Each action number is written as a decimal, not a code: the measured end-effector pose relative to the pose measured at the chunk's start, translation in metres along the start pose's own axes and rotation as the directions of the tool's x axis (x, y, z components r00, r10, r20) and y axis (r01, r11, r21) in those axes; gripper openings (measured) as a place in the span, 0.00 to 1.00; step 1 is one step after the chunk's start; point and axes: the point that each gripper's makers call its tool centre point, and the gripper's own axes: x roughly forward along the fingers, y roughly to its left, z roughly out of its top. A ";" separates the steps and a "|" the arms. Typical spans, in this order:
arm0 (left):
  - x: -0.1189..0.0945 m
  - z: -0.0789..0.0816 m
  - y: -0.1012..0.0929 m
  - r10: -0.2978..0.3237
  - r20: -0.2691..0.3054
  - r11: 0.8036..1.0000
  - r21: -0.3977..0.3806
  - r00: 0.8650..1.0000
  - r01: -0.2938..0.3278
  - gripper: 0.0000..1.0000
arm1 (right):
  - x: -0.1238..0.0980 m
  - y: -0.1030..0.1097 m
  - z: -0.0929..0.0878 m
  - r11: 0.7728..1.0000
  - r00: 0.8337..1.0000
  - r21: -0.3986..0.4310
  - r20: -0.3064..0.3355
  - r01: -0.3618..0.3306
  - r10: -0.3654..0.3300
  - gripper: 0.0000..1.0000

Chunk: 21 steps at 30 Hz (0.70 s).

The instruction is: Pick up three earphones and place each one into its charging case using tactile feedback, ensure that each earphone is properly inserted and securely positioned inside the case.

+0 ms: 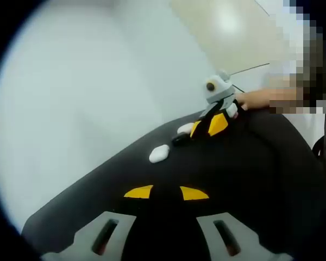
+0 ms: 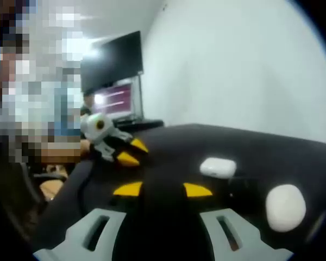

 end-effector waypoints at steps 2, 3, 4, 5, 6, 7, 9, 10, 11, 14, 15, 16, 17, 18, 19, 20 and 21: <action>0.000 0.000 -0.001 -0.001 -0.001 1.000 -0.001 1.000 0.001 0.15 | 0.000 -0.001 0.000 1.000 1.000 0.001 0.003 0.004 -0.004 0.29; -0.001 0.001 -0.002 0.000 -0.001 1.000 0.000 1.000 0.000 0.15 | -0.001 -0.001 0.001 1.000 1.000 0.002 0.006 0.006 -0.006 0.29; -0.001 0.001 -0.002 0.001 -0.002 1.000 0.001 1.000 -0.001 0.15 | -0.001 -0.001 0.001 1.000 1.000 0.003 0.008 0.008 -0.008 0.29; -0.001 0.001 -0.001 0.004 -0.003 1.000 0.005 1.000 -0.004 0.15 | -0.001 -0.001 0.001 1.000 1.000 0.003 0.009 0.009 -0.009 0.29; -0.001 0.000 0.001 0.006 -0.004 1.000 0.008 1.000 -0.006 0.14 | -0.001 -0.001 0.002 1.000 1.000 0.001 0.010 0.008 -0.008 0.29; -0.001 0.000 0.003 0.007 -0.005 1.000 0.010 1.000 -0.007 0.14 | -0.001 -0.001 0.002 1.000 1.000 0.001 0.012 0.009 -0.009 0.29; -0.002 -0.001 0.004 0.009 -0.005 1.000 0.015 1.000 -0.008 0.14 | -0.002 -0.002 0.002 1.000 1.000 0.003 0.016 0.011 -0.011 0.29; -0.002 -0.002 0.006 0.009 -0.005 1.000 0.015 1.000 -0.009 0.14 | -0.002 -0.002 0.003 1.000 1.000 0.003 0.017 0.011 -0.011 0.29; -0.002 -0.003 0.009 0.009 -0.005 1.000 0.016 1.000 -0.009 0.14 | -0.002 -0.002 0.003 1.000 1.000 0.003 0.018 0.012 -0.012 0.29; -0.002 -0.003 0.010 0.009 -0.005 1.000 0.016 1.000 -0.009 0.14 | -0.001 0.000 0.001 1.000 1.000 -0.001 0.011 0.007 -0.007 0.29; -0.002 -0.003 0.011 0.008 -0.005 1.000 0.015 1.000 -0.008 0.14 | 0.000 0.000 0.001 1.000 1.000 -0.003 0.008 0.005 -0.005 0.29; -0.002 -0.002 0.009 0.007 -0.004 1.000 0.016 1.000 -0.007 0.14 | 0.000 0.001 0.001 1.000 1.000 -0.003 0.007 0.003 -0.003 0.29; -0.003 -0.001 0.006 0.006 -0.004 1.000 0.014 1.000 -0.006 0.14 | 0.000 0.001 0.000 1.000 1.000 -0.002 0.005 0.001 -0.001 0.29; -0.003 0.000 0.004 0.006 -0.004 1.000 0.014 1.000 -0.006 0.14 | 0.000 0.001 0.000 1.000 1.000 -0.001 0.005 0.001 -0.001 0.29; -0.002 0.000 0.004 0.005 -0.003 1.000 0.013 1.000 -0.005 0.14 | 0.000 0.001 0.000 1.000 1.000 0.000 0.005 0.001 -0.001 0.29; -0.002 0.001 0.003 0.005 -0.003 1.000 0.013 1.000 -0.005 0.14 | 0.000 0.001 0.000 1.000 1.000 0.002 0.006 0.001 -0.001 0.29; -0.002 0.001 0.002 0.004 -0.003 1.000 0.011 1.000 -0.004 0.14 | 0.000 0.001 0.000 1.000 1.000 0.003 0.006 0.002 -0.002 0.29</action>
